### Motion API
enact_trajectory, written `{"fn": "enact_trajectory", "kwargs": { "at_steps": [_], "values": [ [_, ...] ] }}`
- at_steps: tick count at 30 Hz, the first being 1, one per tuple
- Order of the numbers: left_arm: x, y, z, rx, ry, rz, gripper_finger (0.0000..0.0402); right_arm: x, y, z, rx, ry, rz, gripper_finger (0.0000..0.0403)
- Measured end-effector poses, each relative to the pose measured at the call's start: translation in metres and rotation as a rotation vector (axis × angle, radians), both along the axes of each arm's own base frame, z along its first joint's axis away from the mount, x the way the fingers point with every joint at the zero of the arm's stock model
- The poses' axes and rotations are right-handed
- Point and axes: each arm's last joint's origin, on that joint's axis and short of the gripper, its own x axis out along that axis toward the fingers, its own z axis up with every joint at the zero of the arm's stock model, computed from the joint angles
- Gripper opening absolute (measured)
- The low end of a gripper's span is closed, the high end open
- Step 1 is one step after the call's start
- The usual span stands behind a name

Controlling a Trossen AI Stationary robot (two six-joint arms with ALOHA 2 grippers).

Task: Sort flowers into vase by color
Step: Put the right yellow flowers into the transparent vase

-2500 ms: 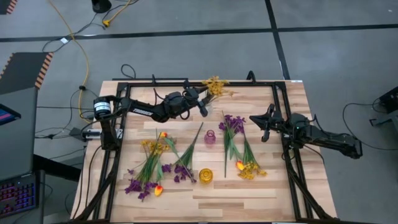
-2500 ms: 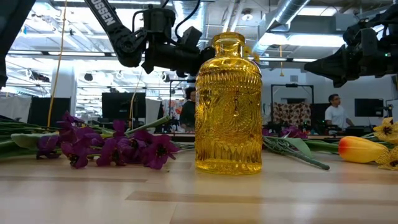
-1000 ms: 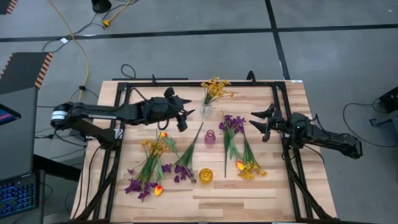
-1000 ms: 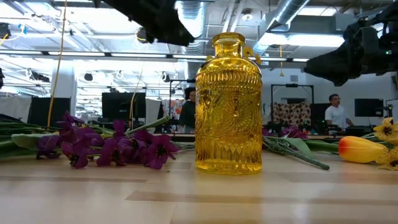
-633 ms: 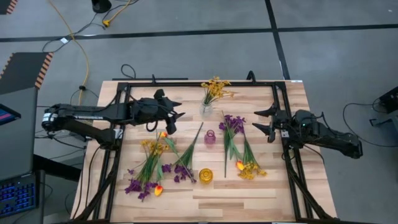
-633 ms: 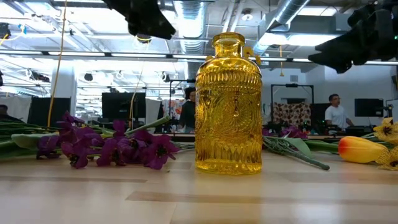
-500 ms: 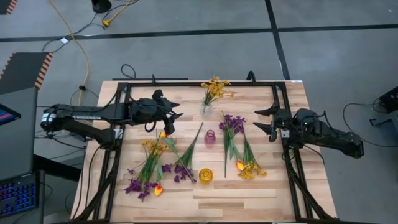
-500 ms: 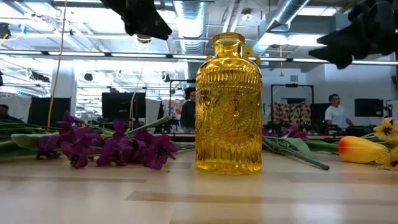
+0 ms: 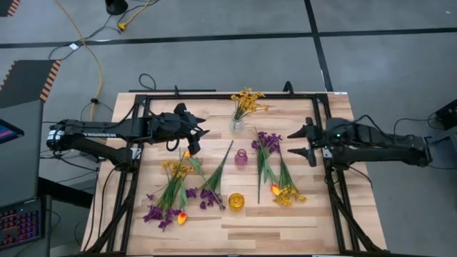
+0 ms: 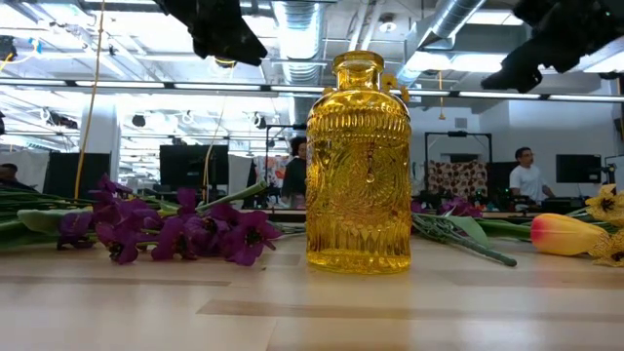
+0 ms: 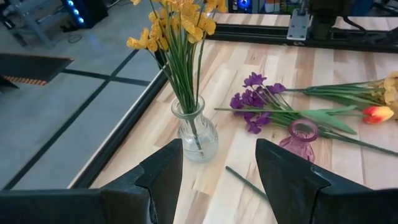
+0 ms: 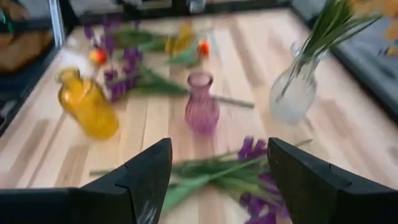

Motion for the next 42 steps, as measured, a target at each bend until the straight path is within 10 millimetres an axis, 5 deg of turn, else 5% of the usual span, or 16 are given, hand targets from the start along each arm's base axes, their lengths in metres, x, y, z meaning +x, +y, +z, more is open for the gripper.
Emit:
{"fn": "enact_trajectory", "kwargs": {
  "at_steps": [9, 29, 42],
  "values": [
    [-0.002, 0.0, -0.004, -0.01, 0.041, 0.006, 0.0191, 0.033, 0.001, 0.006, 0.156, 0.301, -0.06, 0.0292],
    [-0.005, 0.0, -0.009, -0.03, 0.095, 0.015, 0.0191, 0.072, -0.002, -0.04, 0.61, 0.691, -0.513, 0.0292],
    [-0.005, 0.0, -0.009, -0.033, 0.093, 0.016, 0.0191, 0.095, 0.021, -0.076, 0.648, 0.883, -0.607, 0.0292]
  ]
}}
